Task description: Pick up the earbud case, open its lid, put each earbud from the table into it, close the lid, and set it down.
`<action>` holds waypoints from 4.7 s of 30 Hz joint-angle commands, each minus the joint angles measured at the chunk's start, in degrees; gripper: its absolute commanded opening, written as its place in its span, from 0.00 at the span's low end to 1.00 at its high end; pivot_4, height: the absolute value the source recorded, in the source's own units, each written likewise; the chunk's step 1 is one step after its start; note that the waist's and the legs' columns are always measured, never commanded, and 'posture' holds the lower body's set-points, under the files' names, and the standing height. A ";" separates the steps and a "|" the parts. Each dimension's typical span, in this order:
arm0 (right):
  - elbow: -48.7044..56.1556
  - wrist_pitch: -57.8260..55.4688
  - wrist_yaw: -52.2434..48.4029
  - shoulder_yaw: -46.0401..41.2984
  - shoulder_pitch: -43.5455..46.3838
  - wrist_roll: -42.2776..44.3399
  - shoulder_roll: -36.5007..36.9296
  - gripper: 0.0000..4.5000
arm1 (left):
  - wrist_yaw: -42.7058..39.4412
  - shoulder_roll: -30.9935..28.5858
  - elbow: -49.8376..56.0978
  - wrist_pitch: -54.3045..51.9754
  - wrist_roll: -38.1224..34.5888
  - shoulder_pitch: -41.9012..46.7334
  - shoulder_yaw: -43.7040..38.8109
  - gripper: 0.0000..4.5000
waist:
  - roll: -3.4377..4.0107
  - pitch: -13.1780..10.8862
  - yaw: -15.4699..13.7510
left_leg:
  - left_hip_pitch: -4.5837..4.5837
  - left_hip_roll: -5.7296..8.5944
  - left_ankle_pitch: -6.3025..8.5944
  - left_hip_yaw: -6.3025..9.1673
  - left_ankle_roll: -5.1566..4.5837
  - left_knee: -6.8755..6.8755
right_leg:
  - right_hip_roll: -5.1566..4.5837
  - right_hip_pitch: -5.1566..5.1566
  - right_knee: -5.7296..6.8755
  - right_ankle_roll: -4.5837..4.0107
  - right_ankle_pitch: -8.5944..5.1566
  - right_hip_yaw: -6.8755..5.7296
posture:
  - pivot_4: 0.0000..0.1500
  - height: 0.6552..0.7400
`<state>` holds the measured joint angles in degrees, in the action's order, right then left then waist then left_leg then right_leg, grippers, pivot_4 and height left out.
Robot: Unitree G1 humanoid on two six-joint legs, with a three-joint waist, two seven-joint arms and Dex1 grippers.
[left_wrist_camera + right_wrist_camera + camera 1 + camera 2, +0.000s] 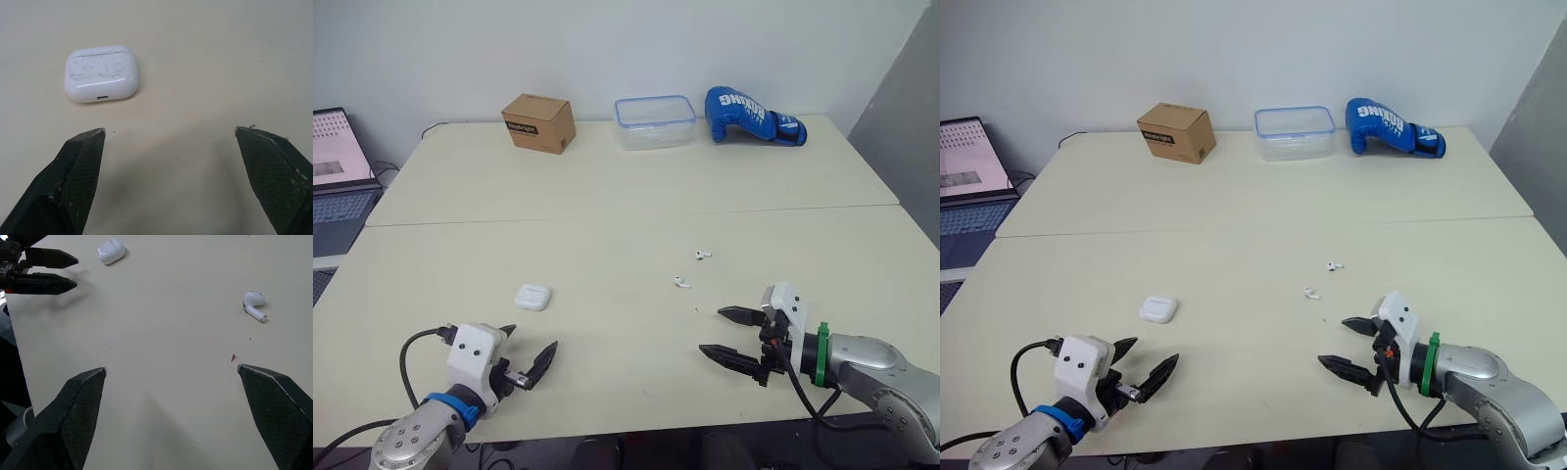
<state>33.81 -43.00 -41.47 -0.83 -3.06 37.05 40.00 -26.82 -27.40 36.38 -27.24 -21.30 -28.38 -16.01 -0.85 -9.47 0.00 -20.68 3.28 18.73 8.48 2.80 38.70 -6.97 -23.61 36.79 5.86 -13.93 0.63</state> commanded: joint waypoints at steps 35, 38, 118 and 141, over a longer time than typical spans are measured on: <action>-1.39 8.03 -10.88 6.92 21.29 -6.81 4.66 1.00 | 12.47 -10.70 -6.65 -45.36 -10.55 34.13 0.11 0.99 | -0.08 -0.06 0.17 | -0.03 0.02 -0.13 0.14 0.27 0.02 | 0.02 -0.06 0.05 0.00 0.00 -0.06 | 1.00 0.89; -0.79 7.31 -10.68 7.00 21.51 -6.17 4.19 1.00 | 12.51 -9.89 -7.22 -44.68 -9.68 33.25 0.62 0.99 | -0.08 -0.06 0.16 | -0.03 0.02 -0.13 0.11 0.27 0.02 | 0.01 -0.09 0.05 0.00 0.00 -0.03 | 1.00 0.89; -24.88 -49.50 21.39 -13.74 49.64 37.17 -19.15 1.00 | -32.19 -12.41 -20.36 28.54 6.99 54.61 21.90 0.61 | 0.02 -0.09 0.86 | -0.26 0.04 -0.14 -0.03 0.26 0.04 | 0.00 -0.45 0.19 -0.02 0.03 0.08 | 1.00 0.89; -26.35 -34.31 48.66 -0.80 44.84 70.21 -11.86 0.64 | -31.89 -9.51 -19.45 24.77 7.73 58.72 24.10 0.61 | 0.02 -0.09 1.88 | -0.27 0.04 -0.14 -0.06 0.24 0.05 | 0.02 -0.45 0.19 -0.01 0.03 0.12 | 1.00 0.89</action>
<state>6.14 -79.86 6.54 -2.21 41.57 103.41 27.26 -58.43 -36.31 15.67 -3.19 -13.43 29.66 9.10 -0.83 -9.56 1.89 -20.95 3.31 18.58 8.43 3.04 38.74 -6.94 -24.06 36.98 5.85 -13.90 0.74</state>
